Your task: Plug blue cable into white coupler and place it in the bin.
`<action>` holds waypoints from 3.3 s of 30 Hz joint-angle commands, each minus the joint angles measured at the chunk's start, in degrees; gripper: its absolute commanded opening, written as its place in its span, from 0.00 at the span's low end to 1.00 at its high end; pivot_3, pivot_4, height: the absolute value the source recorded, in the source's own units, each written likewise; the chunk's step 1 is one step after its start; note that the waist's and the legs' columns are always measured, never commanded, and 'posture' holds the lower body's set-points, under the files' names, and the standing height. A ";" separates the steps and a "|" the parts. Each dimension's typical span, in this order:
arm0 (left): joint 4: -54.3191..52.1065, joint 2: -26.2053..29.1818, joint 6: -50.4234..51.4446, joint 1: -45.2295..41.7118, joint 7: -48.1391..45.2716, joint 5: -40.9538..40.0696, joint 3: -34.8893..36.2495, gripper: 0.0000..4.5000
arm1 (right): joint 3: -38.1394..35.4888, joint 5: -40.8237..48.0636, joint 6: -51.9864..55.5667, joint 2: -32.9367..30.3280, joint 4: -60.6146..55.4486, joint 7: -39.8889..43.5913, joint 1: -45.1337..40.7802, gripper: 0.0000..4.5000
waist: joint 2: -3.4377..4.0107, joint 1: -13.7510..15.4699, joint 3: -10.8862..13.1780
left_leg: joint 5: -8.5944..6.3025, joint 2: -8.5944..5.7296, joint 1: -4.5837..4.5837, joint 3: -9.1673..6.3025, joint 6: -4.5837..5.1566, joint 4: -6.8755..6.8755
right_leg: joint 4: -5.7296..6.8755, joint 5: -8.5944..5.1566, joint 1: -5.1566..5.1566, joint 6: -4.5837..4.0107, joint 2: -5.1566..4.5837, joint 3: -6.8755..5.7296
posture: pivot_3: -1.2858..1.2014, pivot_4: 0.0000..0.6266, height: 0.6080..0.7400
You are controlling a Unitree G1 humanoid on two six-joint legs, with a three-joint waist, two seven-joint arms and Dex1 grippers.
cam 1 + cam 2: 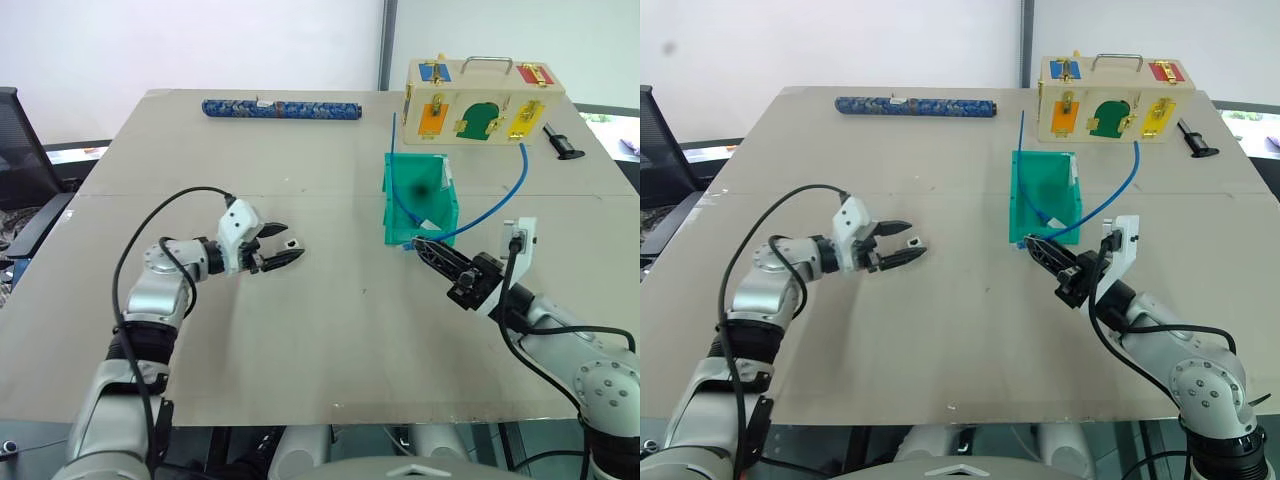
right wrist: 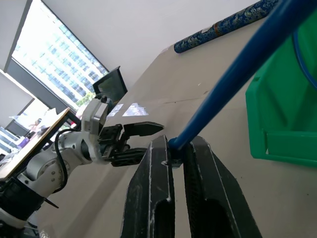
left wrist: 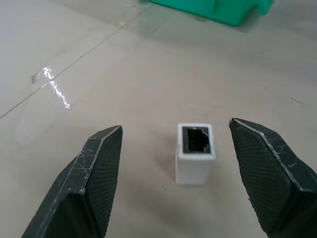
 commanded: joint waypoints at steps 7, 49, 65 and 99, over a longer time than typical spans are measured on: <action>6.95 -0.62 -6.27 -2.67 -3.36 2.56 -0.50 0.13 | -2.09 1.03 -0.55 -0.89 -4.73 -1.65 1.76 0.00 | -0.01 0.13 0.00 | 0.00 0.01 -0.02 -0.02 0.00 0.02 | 0.01 0.00 -0.01 0.00 -0.01 -0.01 | 0.52 0.24 0.99; 8.25 -16.42 -14.15 -10.06 -9.99 11.85 -18.61 0.08 | 23.09 -54.65 -12.91 -11.48 25.52 51.84 -29.76 0.00 | -0.04 0.19 -0.01 | 0.01 -0.24 -0.15 0.13 -0.01 0.21 | 0.08 0.02 -0.04 0.01 -0.02 -0.11 | 0.52 0.24 0.99; 8.74 -16.91 -14.37 -10.40 -10.25 11.80 -18.42 0.08 | 27.71 -61.84 -11.17 -12.27 30.57 59.81 -32.55 0.00 | -0.04 0.24 -0.05 | 0.01 -0.27 -0.04 0.09 -0.01 0.22 | 0.11 0.01 0.06 0.01 -0.05 -0.14 | 0.52 0.24 0.99; -6.24 -16.95 3.65 -7.52 -7.56 5.34 -12.90 0.08 | -1.61 -51.19 -11.08 -5.87 0.46 41.07 -10.03 0.99 | 0.00 0.23 -0.74 | 0.01 -0.31 -0.33 -0.33 -0.01 0.16 | 0.25 -0.01 -0.18 0.02 -0.12 -0.38 | 0.52 0.24 0.99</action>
